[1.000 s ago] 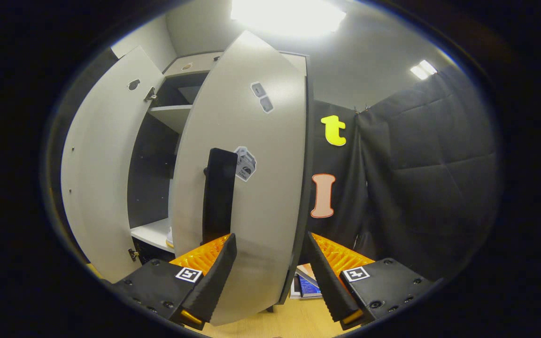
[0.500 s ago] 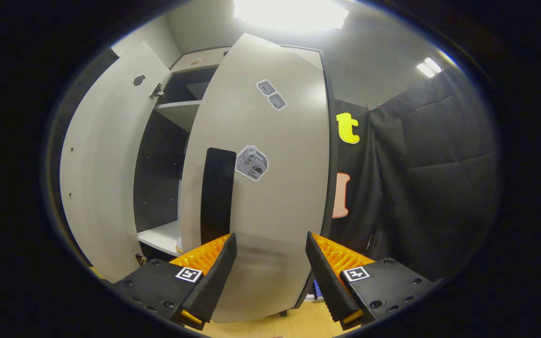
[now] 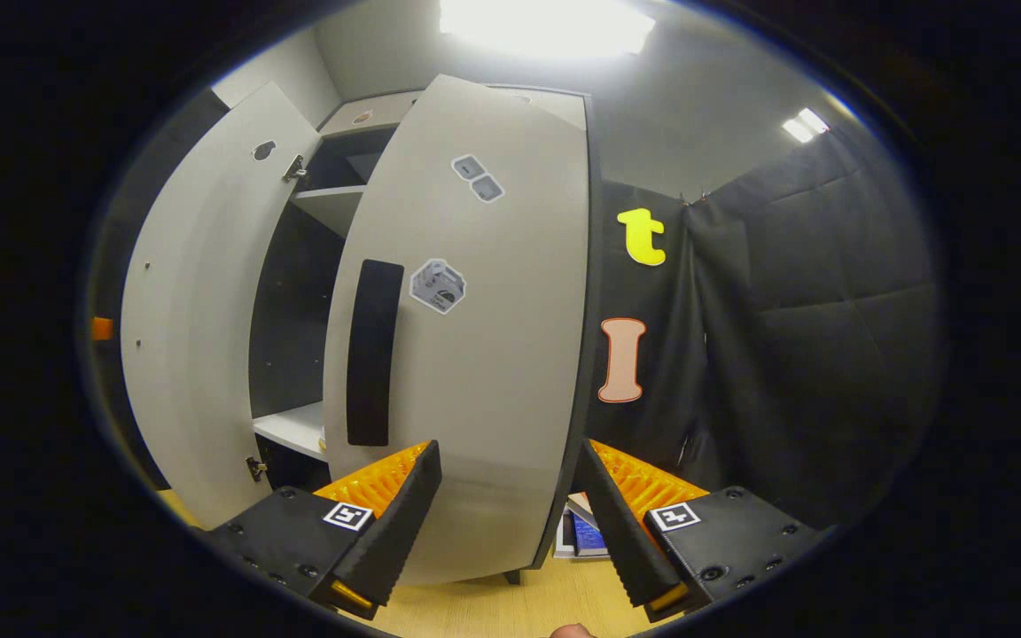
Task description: Grab one shoe with the right hand and put it into the shoe cabinet, grab the other shoe with the left hand and put it into the shoe cabinet; then close the right door with the right hand and the left door with the left hand.
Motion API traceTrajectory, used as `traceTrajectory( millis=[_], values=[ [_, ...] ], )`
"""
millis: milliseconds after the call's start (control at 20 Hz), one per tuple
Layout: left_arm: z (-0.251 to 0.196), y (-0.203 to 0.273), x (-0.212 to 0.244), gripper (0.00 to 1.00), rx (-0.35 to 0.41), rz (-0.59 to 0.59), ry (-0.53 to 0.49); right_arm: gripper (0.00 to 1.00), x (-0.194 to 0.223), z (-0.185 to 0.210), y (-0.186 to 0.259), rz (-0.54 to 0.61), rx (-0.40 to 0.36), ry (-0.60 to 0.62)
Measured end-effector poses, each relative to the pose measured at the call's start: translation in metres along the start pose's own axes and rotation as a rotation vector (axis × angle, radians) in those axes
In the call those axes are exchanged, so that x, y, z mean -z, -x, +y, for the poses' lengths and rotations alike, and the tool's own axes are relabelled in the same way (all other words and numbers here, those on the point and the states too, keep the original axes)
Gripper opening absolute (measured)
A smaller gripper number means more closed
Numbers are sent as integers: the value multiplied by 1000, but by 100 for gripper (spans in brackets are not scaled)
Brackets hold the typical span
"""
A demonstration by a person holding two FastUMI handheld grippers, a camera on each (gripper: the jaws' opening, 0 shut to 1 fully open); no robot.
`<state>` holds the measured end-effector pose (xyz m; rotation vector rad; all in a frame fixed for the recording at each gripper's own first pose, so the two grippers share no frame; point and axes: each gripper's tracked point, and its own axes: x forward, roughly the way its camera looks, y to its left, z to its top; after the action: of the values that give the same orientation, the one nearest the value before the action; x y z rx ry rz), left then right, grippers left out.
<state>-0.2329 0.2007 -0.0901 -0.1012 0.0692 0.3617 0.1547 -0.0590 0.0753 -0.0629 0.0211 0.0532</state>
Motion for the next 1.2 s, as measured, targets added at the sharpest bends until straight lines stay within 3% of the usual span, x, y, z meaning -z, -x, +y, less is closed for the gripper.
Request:
traceTrajectory(
  millis=[500, 950, 1200],
  values=[
    [-36, -49, 5, 79, 71, 38, 39, 97, 28, -57, 19, 57, 90, -18],
    [-54, -40, 0, 78, 79, 22, -15, 97, 40, -72, 29, 69, 109, -32],
    [-86, -31, -2, 78, 146, 18, -20, 98, 44, -70, 31, 80, 102, -33]
  ],
)
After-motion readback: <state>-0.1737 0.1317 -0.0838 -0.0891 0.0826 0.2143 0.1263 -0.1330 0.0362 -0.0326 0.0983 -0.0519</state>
